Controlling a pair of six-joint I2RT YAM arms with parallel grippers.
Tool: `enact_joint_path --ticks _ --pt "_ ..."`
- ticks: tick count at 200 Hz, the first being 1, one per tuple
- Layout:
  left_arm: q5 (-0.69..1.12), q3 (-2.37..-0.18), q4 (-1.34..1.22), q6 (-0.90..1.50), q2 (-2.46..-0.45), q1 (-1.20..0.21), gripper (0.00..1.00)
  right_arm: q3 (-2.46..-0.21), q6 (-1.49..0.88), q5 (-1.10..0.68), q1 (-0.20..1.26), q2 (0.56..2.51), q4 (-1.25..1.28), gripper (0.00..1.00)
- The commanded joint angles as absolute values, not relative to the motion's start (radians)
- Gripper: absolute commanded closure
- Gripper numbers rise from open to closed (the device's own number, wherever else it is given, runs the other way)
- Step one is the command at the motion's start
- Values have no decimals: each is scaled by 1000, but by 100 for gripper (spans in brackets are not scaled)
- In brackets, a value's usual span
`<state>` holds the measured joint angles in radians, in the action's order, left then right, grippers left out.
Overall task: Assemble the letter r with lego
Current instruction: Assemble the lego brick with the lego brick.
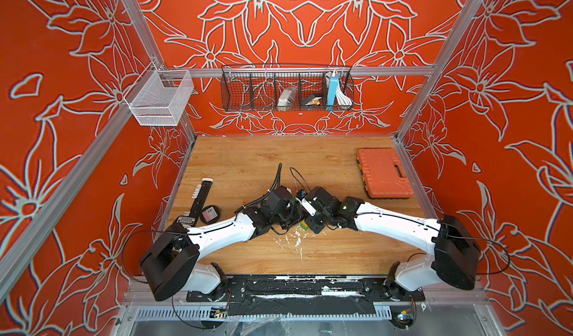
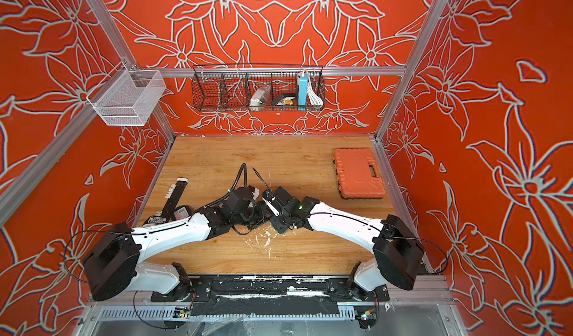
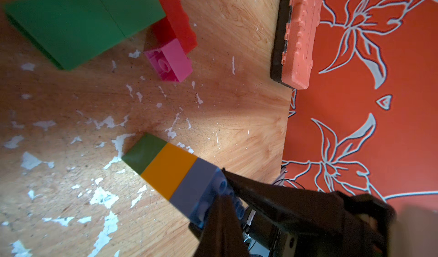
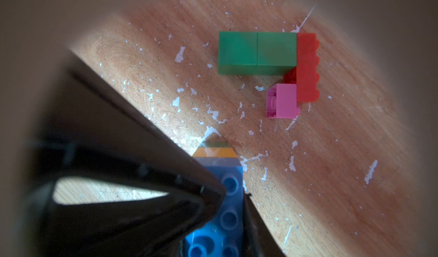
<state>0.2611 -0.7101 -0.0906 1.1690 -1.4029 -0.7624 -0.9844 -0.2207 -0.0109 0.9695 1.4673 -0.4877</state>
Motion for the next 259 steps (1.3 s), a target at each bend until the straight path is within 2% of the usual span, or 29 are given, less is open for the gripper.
enact_joint_path --ticks 1,79,105,133,163,186,223,259 --pt "286 -642 108 1196 -1503 -773 100 -953 -186 -17 979 1504 -575 100" --pt "285 -569 61 1234 -1540 -775 100 -928 -195 -32 972 1506 -557 100" --pt "257 -581 67 1211 -1476 -781 100 -930 -195 -28 971 1502 -558 100" --pt "168 -656 199 1139 -1358 -787 100 -937 -193 -18 967 1490 -571 100" --pt "51 -711 331 1081 -1215 -788 69 -941 -195 1 943 1479 -598 100" --pt "-38 -722 413 1057 -1093 -787 51 -932 -201 5 911 1455 -599 100" --pt "-143 -719 512 1015 -905 -785 38 -937 -205 -36 842 1396 -607 100" --pt "-168 -741 571 928 -865 -785 28 -943 -218 -176 712 1327 -612 100"
